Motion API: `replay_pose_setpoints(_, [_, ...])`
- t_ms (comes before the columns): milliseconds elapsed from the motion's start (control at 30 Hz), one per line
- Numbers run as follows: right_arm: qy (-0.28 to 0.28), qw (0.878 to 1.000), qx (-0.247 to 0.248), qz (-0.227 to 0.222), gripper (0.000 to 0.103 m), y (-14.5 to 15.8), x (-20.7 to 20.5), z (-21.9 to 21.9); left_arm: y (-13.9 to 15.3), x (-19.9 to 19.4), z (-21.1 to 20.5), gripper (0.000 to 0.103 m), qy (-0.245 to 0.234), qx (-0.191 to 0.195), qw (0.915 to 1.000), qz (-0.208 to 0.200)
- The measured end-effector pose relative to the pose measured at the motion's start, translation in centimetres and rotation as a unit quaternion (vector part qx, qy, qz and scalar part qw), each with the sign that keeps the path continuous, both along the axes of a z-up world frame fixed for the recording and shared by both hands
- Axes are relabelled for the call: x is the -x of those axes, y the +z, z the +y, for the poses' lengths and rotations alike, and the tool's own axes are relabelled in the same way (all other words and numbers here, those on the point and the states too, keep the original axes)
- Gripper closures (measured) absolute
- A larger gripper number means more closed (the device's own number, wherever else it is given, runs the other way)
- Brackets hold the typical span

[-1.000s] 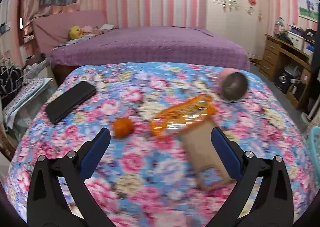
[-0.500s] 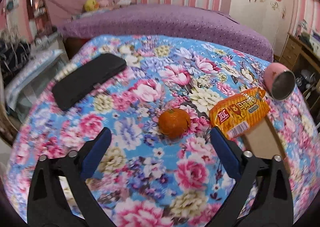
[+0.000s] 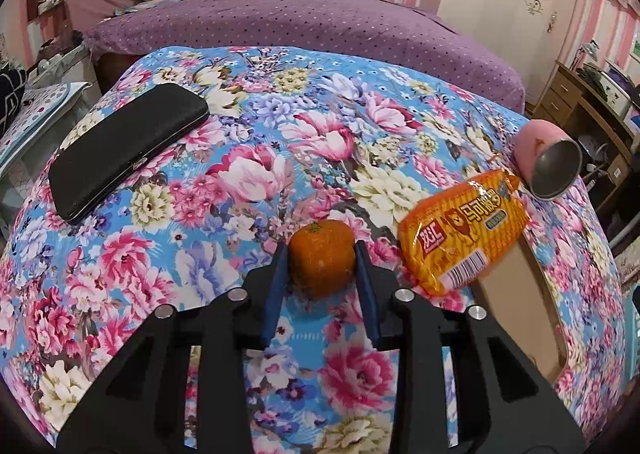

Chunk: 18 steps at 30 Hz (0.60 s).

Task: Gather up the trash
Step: 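Grasp the tangerine with the left gripper, then grasp the orange snack wrapper with the right gripper while the left gripper holds the tangerine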

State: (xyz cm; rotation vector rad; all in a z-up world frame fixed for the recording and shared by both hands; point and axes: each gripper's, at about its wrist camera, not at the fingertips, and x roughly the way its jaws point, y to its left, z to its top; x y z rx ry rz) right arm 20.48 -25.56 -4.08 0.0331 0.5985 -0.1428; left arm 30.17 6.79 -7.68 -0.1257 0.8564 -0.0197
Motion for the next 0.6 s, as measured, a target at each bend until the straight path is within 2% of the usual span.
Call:
replay_pose_setpoints(267, [0.072, 0.997, -0.002, 0.009, 0.005, 0.0, -3.1, 6.0, 1.1, 1.2, 2.8, 0.076, 0.020, -0.017, 0.9996, -0.014])
replay_pose_setpoints(433, [0.113, 0.993, 0.000, 0.022, 0.005, -0.3, -7.2, 9.9, 1.8, 1.4, 4.6, 0.076, 0.037, -0.030, 0.9986, -0.023])
replay_pose_setpoints(500, [0.130, 0.991, 0.002, 0.037, 0.006, -0.8, -9.1, 11.4, 2.3, 1.6, 5.4, 0.076, 0.039, -0.023, 0.9985, -0.030])
replay_pose_setpoints(600, [0.144, 0.988, 0.011, 0.053, 0.014, -1.3, -11.4, 12.8, 3.0, 1.8, 6.1, 0.076, 0.044, -0.018, 0.9982, -0.038])
